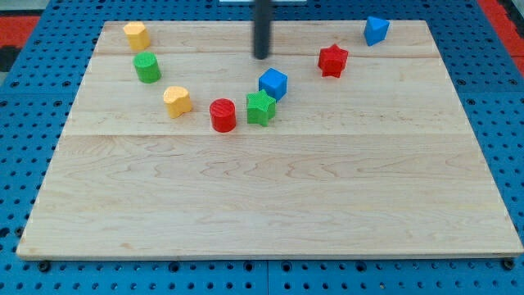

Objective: Separate green star and the blue cube

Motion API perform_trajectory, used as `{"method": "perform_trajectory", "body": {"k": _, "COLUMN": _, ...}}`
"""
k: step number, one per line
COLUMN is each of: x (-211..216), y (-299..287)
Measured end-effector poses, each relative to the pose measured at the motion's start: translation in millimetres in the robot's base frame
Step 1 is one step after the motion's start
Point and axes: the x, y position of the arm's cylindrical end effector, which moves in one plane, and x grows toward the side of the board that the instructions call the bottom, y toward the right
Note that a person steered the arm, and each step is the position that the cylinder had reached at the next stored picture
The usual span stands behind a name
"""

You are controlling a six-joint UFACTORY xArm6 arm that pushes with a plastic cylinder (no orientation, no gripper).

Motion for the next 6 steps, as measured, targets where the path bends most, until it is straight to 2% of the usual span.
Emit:
{"method": "perform_trajectory", "body": {"k": 1, "x": 58.4, "y": -12.3}}
{"method": "perform_trajectory", "body": {"k": 2, "x": 93.8, "y": 30.1}}
{"method": "perform_trajectory", "body": {"k": 5, "x": 93.5, "y": 49.6}}
{"method": "perform_trajectory", "body": {"k": 6, "x": 76.2, "y": -10.9}}
